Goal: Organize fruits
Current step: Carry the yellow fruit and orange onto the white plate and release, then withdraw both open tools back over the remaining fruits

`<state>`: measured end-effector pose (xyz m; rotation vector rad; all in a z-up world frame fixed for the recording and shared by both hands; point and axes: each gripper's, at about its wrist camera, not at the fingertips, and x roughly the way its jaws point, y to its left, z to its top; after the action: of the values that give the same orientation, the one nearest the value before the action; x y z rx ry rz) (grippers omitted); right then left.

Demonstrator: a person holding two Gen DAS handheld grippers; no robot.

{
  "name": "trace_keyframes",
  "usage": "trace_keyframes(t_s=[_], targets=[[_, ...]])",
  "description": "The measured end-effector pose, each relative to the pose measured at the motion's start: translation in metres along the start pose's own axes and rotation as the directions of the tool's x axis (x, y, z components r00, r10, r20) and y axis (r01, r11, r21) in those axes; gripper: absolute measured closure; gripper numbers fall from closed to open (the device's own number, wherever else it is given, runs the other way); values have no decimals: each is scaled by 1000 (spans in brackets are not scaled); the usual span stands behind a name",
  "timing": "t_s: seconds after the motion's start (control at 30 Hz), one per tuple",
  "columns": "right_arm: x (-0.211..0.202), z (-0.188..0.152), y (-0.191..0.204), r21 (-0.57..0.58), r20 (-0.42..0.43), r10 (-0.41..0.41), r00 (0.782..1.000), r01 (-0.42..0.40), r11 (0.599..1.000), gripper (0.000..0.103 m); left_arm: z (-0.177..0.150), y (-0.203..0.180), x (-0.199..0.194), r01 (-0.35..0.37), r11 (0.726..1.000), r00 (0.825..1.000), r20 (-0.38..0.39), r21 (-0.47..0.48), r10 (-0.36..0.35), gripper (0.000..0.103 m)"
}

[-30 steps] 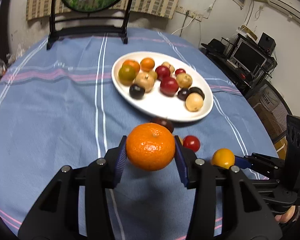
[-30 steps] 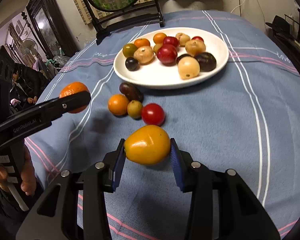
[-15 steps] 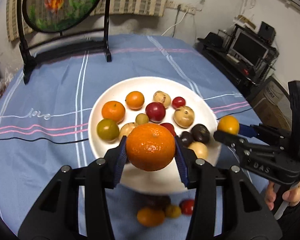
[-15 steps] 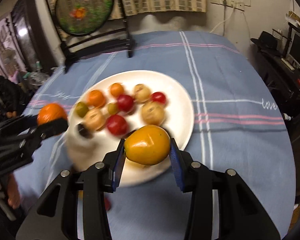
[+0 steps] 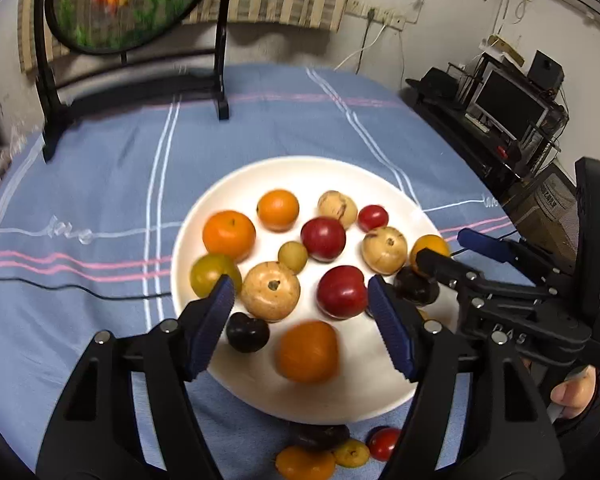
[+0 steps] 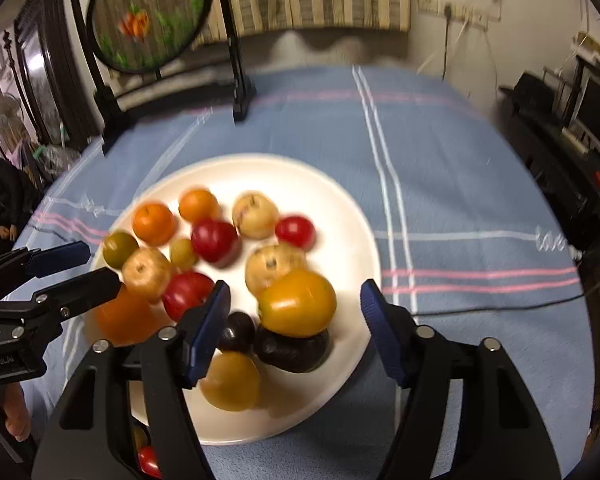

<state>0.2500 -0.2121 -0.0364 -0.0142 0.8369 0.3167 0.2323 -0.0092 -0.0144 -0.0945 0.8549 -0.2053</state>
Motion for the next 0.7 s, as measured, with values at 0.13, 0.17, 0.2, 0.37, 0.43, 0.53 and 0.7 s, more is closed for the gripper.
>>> trace_keyframes(t_s=[0.13, 0.17, 0.2, 0.37, 0.43, 0.53, 0.7], targets=[[-31, -3, -3, 39, 22, 33, 999, -33, 999, 34, -8, -2, -29, 8, 1000, 999, 36, -5, -8, 30], [-40, -6, -2, 45, 24, 40, 999, -41, 998, 33, -14, -3, -38, 11, 1000, 999, 45, -4, -11, 28], [-48, -11, -1, 49, 24, 45, 999, -46, 998, 33, -21, -4, -47, 6, 1000, 998, 55, -1, -6, 27], [-88, -61, 15, 55, 22, 28, 999, -29, 998, 33, -62, -4, -81, -21, 1000, 995, 95, -16, 22, 24], [-93, -80, 23, 54, 15, 27, 1000, -28, 998, 33, -81, -2, -88, -19, 999, 995, 96, -35, 22, 24], [-96, -103, 31, 61, -19, 46, 999, -45, 997, 33, -98, -1, -91, -10, 999, 997, 77, -46, 14, 24], [-97, -114, 45, 48, -48, 60, 997, -58, 997, 33, -112, 0, -93, -10, 999, 998, 64, -44, 13, 23]])
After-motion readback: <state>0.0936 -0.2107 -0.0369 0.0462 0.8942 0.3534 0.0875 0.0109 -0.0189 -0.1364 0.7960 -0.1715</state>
